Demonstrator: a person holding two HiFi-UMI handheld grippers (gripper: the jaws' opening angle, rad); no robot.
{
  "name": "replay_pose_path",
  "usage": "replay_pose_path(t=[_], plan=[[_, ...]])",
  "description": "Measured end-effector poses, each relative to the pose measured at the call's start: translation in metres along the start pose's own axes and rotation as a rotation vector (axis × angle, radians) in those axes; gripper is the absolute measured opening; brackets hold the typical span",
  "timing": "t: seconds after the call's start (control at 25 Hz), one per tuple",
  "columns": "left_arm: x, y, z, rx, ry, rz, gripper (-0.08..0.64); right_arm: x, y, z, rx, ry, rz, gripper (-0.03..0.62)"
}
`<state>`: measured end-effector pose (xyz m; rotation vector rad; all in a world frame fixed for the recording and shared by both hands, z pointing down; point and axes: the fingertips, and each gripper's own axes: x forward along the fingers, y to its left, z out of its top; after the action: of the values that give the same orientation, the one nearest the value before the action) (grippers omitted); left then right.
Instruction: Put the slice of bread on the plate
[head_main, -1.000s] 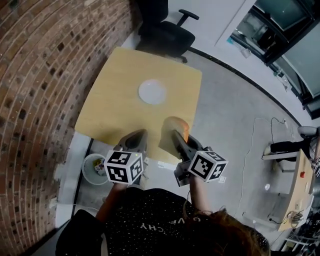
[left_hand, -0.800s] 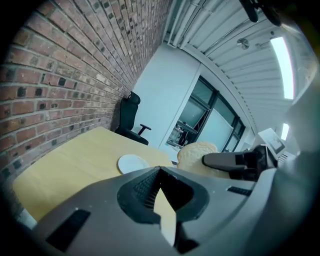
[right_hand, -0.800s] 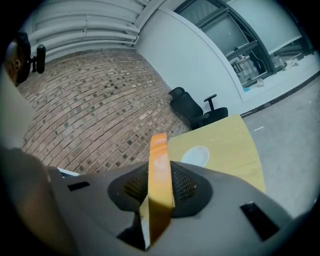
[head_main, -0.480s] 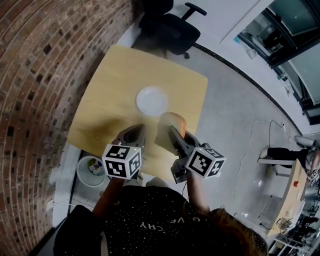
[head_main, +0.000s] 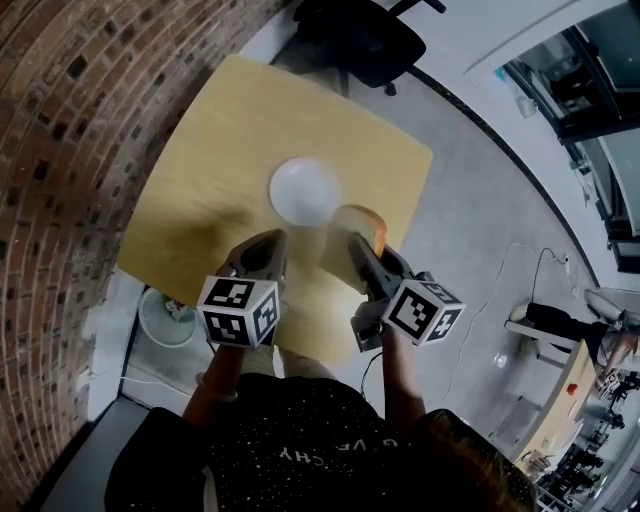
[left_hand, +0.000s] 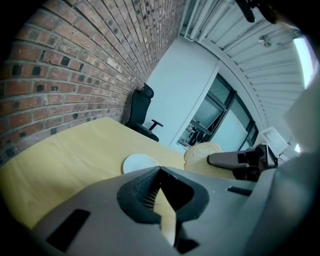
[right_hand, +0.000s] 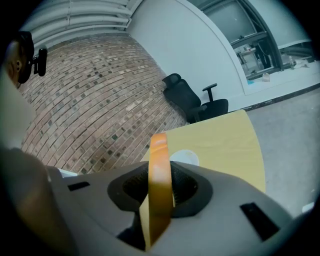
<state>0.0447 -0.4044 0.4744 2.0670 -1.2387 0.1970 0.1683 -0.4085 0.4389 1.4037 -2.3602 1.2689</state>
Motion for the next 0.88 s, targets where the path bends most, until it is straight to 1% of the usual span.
replay_pose_path(t=[0.16, 0.32, 0.48, 0.6, 0.72, 0.8, 0.88], plan=[[0.023, 0.016, 0.003, -0.019, -0.014, 0.033, 0.009, 0.039, -0.018, 0.003, 0.007, 0.049, 0.017, 0.098], [0.038, 0.038, 0.006, -0.042, -0.016, 0.070, 0.009, 0.084, -0.023, 0.002, 0.002, 0.097, 0.060, 0.098], [0.043, 0.050, 0.000, -0.073, -0.007, 0.100, 0.009, 0.125, -0.022, -0.002, 0.016, 0.157, 0.106, 0.098], [0.041, 0.057, -0.003, -0.085, -0.007, 0.117, 0.009, 0.151, -0.013, -0.001, 0.047, 0.188, 0.157, 0.098], [0.037, 0.063, -0.004, -0.106, -0.032, 0.130, 0.009, 0.173, -0.013, -0.008, 0.124, 0.238, 0.196, 0.098], [0.034, 0.066, -0.002, -0.119, -0.039, 0.135, 0.009, 0.182, -0.018, -0.011, 0.172, 0.265, 0.193, 0.098], [0.032, 0.069, -0.002, -0.130, -0.041, 0.137, 0.009, 0.187, -0.024, -0.014, 0.152, 0.282, 0.147, 0.098]])
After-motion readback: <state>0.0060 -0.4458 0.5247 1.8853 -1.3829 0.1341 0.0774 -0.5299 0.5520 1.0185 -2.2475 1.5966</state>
